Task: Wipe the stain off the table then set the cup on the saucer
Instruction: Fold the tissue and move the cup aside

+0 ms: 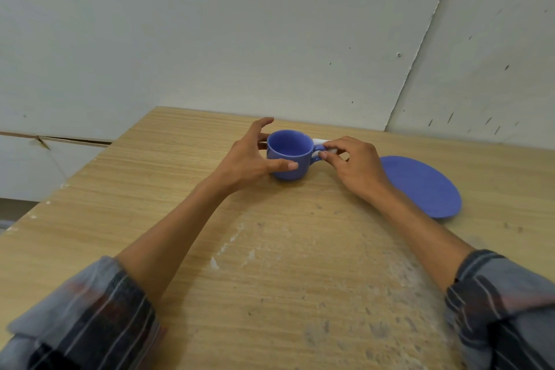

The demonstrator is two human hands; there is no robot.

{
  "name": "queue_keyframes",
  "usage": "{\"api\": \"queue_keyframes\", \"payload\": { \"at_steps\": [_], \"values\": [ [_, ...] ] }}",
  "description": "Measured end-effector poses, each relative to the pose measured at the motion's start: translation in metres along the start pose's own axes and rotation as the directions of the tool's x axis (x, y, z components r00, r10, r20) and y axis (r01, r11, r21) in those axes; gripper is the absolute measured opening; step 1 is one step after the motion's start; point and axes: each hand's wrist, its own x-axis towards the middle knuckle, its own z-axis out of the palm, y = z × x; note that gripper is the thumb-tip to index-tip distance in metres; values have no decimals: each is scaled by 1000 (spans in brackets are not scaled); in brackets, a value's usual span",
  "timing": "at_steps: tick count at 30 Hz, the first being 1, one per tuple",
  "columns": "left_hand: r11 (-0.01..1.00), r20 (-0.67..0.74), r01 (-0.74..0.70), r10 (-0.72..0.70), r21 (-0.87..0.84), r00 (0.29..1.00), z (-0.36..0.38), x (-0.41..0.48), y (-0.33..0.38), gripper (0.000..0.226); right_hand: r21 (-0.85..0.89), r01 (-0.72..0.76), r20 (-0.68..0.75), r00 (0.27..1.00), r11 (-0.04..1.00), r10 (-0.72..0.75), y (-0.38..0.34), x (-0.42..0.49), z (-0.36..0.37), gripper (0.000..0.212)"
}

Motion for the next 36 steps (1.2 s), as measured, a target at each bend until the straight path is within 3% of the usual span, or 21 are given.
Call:
{"api": "queue_keyframes", "payload": {
  "at_steps": [12,22,36],
  "values": [
    [996,-58,-89,90,17,994,-54,13,16,111,18,76,-51,996,997,-75,-45,33,2,22],
    [1000,-96,17,-15,24,995,-115,-6,-24,103,-8,69,87,994,998,-68,-92,49,63,20],
    [995,-77,102,-102,-4,992,-121,-14,-57,98,-78,89,154,985,993,-76,-89,47,95,19]
  ]
}}
